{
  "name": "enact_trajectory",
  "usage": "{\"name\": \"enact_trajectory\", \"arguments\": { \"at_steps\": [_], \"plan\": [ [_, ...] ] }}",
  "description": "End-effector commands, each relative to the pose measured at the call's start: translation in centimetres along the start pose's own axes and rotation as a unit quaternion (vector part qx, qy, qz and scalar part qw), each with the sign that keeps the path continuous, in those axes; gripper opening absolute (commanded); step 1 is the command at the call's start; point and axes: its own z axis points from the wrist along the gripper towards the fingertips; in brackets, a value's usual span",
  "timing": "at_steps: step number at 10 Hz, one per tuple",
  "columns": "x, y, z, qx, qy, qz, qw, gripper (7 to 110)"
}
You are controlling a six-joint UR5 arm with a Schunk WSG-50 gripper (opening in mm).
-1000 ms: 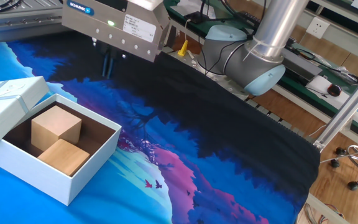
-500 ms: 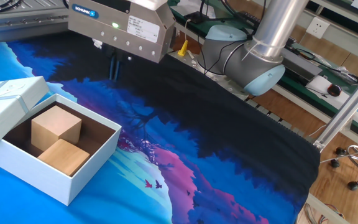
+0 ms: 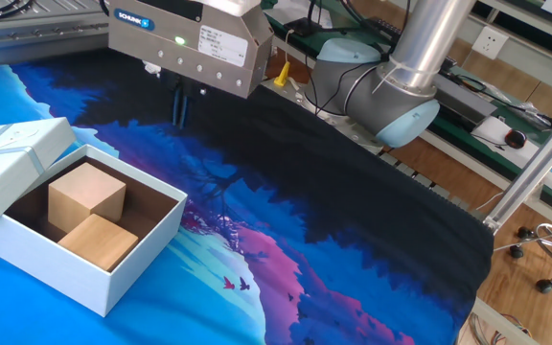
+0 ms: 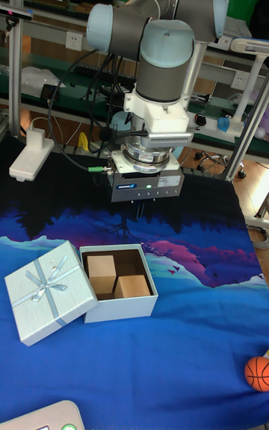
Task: Take everything out of the gift box
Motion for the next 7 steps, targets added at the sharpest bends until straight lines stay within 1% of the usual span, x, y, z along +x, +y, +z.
{"name": "enact_trajectory", "arguments": {
  "at_steps": [1, 7],
  "plan": [
    [-0.14, 0.46, -0.17, -0.009, -0.002, 0.005, 0.9999, 7],
    [0.05, 0.49, -0.41, -0.008, 0.005, 0.011, 0.9999, 7]
  ]
}}
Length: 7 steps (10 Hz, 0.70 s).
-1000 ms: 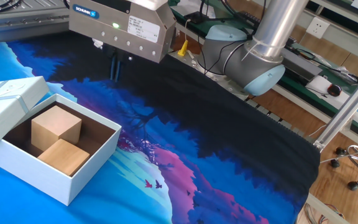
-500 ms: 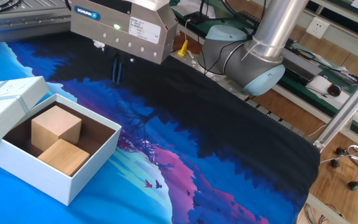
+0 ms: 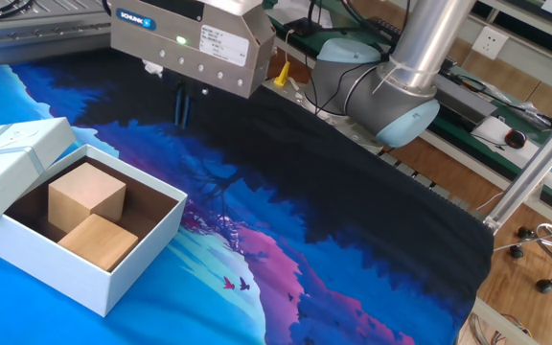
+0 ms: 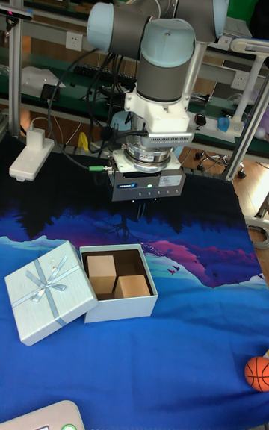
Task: Take everything out of the gift box
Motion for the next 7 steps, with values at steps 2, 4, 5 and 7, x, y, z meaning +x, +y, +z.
{"name": "enact_trajectory", "arguments": {
  "at_steps": [2, 4, 5, 7],
  "plan": [
    [0.4, 0.3, -0.2, -0.006, 0.009, 0.011, 0.9999, 7],
    [1.4, -0.1, -0.2, 0.002, 0.028, 0.031, 0.9991, 7],
    [1.1, -0.2, -0.2, 0.005, 0.023, 0.038, 0.999, 7],
    [1.1, -0.1, -0.2, 0.003, 0.022, 0.07, 0.9973, 7]
  ]
}}
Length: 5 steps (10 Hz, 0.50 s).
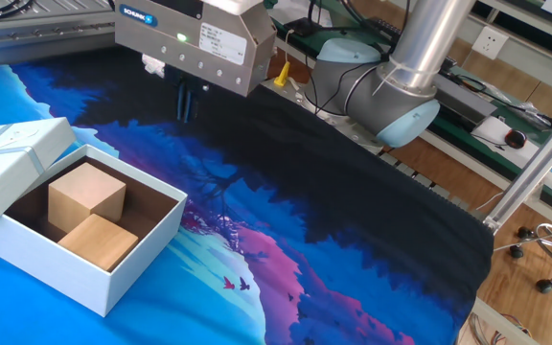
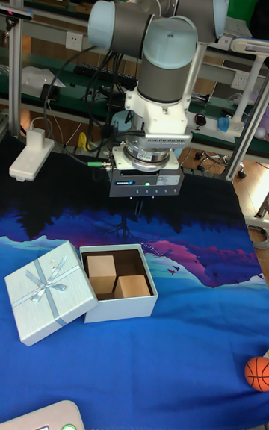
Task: Take everything out of the gift box
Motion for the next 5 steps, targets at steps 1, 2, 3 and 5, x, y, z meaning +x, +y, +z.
{"name": "enact_trajectory", "arguments": {
  "at_steps": [1, 2, 3, 5],
  "plan": [
    [0.7, -0.2, -0.1, 0.004, 0.013, 0.037, 0.9992, 7],
    [1.9, -1.2, -0.2, 0.025, 0.037, 0.042, 0.9982, 7],
    [2.0, -1.3, -0.2, 0.026, 0.038, 0.046, 0.9978, 7],
    [1.1, -2.1, -0.2, 0.043, 0.021, 0.046, 0.9978, 7]
  ]
}}
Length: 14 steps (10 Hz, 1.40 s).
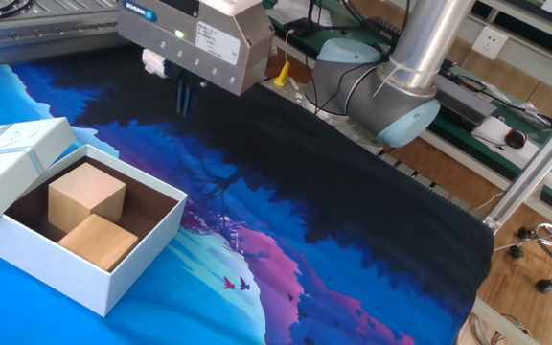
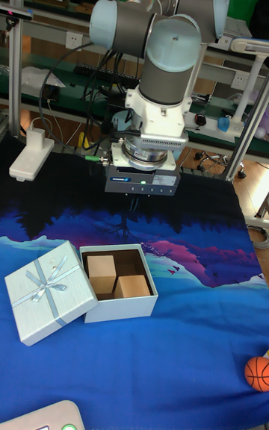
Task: Take everything out of the gift box
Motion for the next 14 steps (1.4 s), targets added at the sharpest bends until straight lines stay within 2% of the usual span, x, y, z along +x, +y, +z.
{"name": "enact_trajectory", "arguments": {
  "at_steps": [1, 2, 3, 4, 6, 7, 8, 9, 10, 11, 12, 13, 14],
  "plan": [
    [-0.3, -2.3, -0.2, 0.045, -0.006, -0.004, 0.999, 7],
    [0.3, -2.2, -0.2, 0.043, 0.005, 0.005, 0.999, 7],
    [0.8, -1.3, -0.2, 0.026, 0.015, 0.018, 0.9994, 7],
    [-1.1, -0.2, -0.1, 0.005, -0.022, -0.033, 0.9992, 7],
    [-0.5, -0.4, -0.1, 0.007, -0.01, -0.032, 0.9994, 7],
    [0.3, -0.7, -0.1, 0.012, 0.006, -0.038, 0.9992, 7],
    [-0.6, -2.0, 1.4, 0.01, 0.011, -0.05, 0.9986, 7],
    [-2.9, -2.6, 3.3, 0.003, 0.003, -0.044, 0.999, 7],
    [-5.8, -3.7, 4.4, 0.019, -0.018, -0.036, 0.999, 7],
    [-7.4, -4.4, 4.6, 0.031, -0.018, -0.034, 0.9988, 7],
    [-9.1, -4.5, 3.9, 0.031, -0.033, -0.035, 0.9984, 7],
    [-10.6, -4.7, 2.5, 0.027, -0.04, -0.046, 0.9978, 7],
    [-12.0, -4.1, 1.5, 0.005, -0.039, -0.057, 0.9976, 7]
  ]
}}
